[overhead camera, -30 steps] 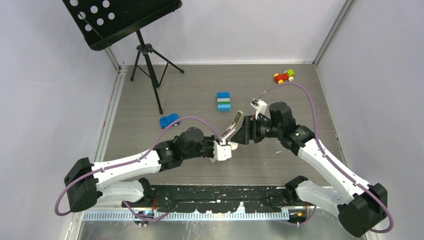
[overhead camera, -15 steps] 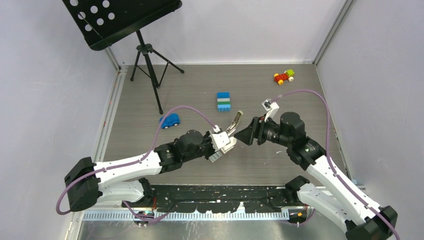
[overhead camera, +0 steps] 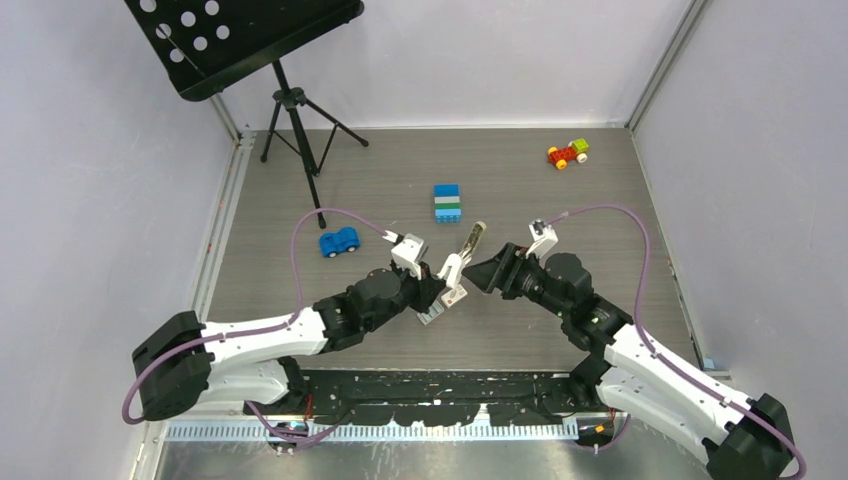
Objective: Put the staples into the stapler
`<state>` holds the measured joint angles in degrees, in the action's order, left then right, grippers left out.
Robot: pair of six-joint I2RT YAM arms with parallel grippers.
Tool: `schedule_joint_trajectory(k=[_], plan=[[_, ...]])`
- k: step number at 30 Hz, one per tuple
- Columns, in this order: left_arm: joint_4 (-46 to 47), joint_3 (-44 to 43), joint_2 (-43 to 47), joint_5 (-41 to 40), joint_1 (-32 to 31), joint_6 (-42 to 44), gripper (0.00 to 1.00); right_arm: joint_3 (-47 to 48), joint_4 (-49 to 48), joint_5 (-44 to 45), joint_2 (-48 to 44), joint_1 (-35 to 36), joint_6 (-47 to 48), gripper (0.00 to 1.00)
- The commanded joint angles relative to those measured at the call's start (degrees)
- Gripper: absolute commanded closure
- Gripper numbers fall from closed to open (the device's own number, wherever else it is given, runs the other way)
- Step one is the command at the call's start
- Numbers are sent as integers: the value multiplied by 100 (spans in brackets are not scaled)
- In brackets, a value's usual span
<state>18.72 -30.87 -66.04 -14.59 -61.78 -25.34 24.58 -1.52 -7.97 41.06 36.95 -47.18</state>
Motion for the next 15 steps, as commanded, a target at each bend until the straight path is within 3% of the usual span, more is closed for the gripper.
schedule_joint_trajectory(k=[1,7,15], plan=[[659,-55,-109,-328,-7,-917,100,-102,-930,662,238,403,-437,31],[659,-107,-247,-323,-10,-1143,100,-20,-1311,1069,811,894,-457,34],[598,-67,-175,-421,-3,-1218,100,30,-1434,1341,1150,1068,-476,51]])
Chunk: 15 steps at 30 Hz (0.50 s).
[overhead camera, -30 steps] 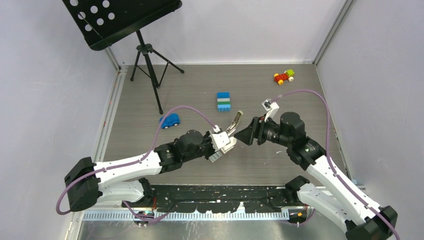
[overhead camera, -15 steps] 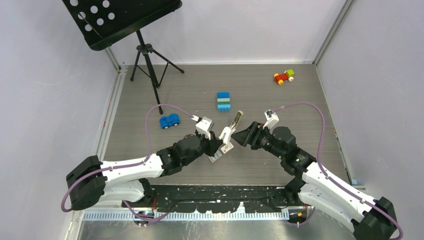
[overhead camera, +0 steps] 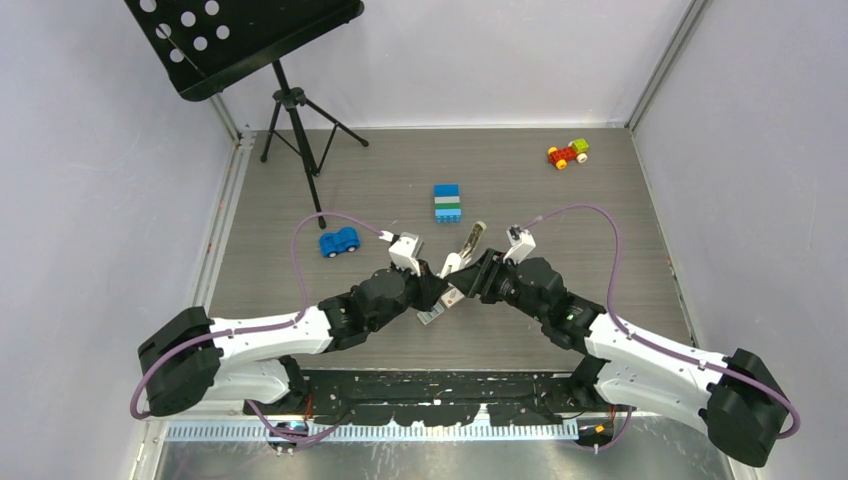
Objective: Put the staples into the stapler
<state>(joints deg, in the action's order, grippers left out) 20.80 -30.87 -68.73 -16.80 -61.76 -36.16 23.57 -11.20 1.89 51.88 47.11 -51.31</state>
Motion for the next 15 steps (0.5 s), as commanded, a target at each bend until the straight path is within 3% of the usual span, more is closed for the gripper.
schedule_joint_trajectory(k=[1,5,11,15], plan=[[390,-61,109,-201,-9,-137,100,137,-470,349,96,60,-63,53],[352,-42,131,-251,-8,-99,100,154,-496,301,176,81,-92,66],[104,2,274,-452,-9,279,100,300,-289,130,158,79,43,98],[-271,89,505,-678,-8,935,100,552,514,151,-102,81,260,100]])
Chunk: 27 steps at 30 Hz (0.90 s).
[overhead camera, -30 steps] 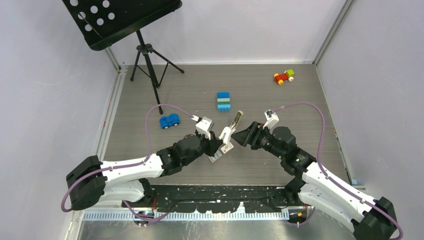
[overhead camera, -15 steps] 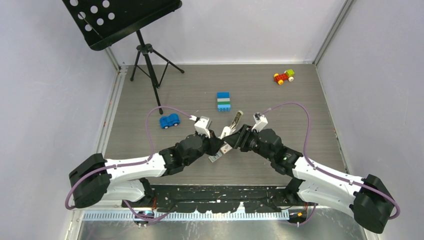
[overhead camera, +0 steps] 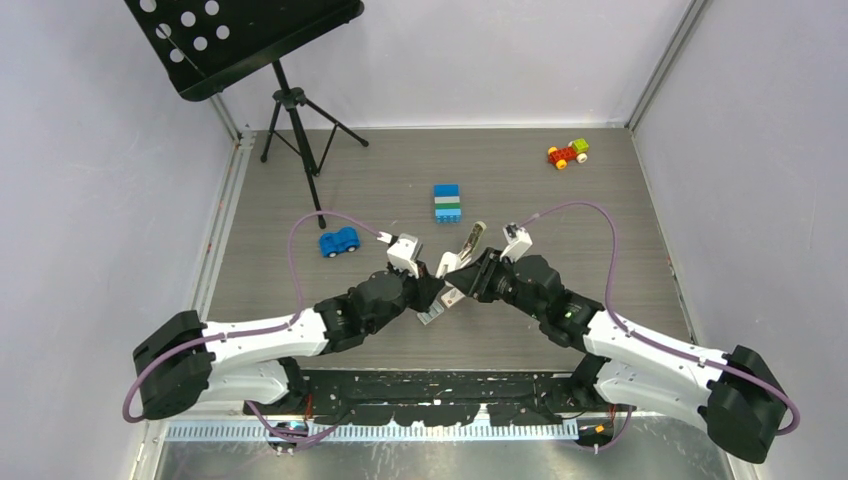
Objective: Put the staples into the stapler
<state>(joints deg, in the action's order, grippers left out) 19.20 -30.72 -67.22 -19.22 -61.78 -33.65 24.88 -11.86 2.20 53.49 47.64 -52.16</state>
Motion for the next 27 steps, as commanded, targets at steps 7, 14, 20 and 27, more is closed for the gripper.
schedule_joint_trajectory(k=[7,14,20,27], plan=[[-730,361,777,-481,-3,1324,100,905,1913,520,-798,-41,613,100],[-1263,609,1172,-585,-6,1453,100,1269,2535,436,-855,-270,761,100],[-1358,628,1279,364,-2,1901,100,1386,2706,154,-722,-663,830,100],[-827,700,1062,1705,-3,1897,100,1480,2700,-530,-176,-1162,894,100]])
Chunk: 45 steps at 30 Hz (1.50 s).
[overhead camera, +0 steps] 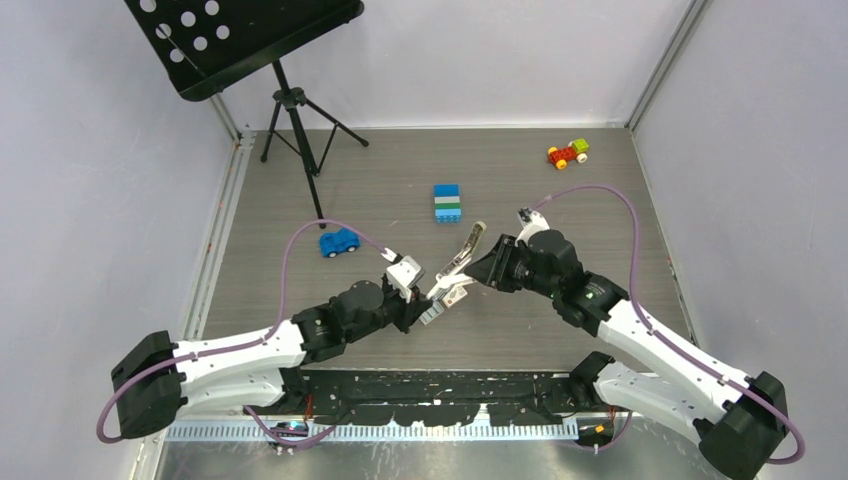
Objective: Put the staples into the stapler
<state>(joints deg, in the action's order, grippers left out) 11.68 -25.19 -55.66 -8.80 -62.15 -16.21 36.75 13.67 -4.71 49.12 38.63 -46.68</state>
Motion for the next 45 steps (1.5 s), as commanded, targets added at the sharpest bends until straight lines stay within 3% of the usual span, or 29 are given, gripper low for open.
schedule_joint_trajectory(k=[1,7,13,17,31,37,45], plan=[[-55,142,-121,643,33,69,100,314,153,129,332,-268,384,100],[-364,51,-54,-246,125,-897,100,426,153,-30,473,-268,726,96],[-537,49,176,-88,772,-1884,100,430,153,-109,385,-269,1010,59],[-496,41,105,716,1482,-2318,100,383,47,-165,227,-271,1237,48],[-131,-158,-277,2037,1978,-2984,100,-633,-1866,-757,-225,-268,2494,40],[-131,-196,-237,2307,1979,-3169,100,-909,-2719,-1311,53,-260,2798,39],[-46,-222,-193,2583,1979,-3327,100,-942,-3159,-1433,627,-215,2859,39]])
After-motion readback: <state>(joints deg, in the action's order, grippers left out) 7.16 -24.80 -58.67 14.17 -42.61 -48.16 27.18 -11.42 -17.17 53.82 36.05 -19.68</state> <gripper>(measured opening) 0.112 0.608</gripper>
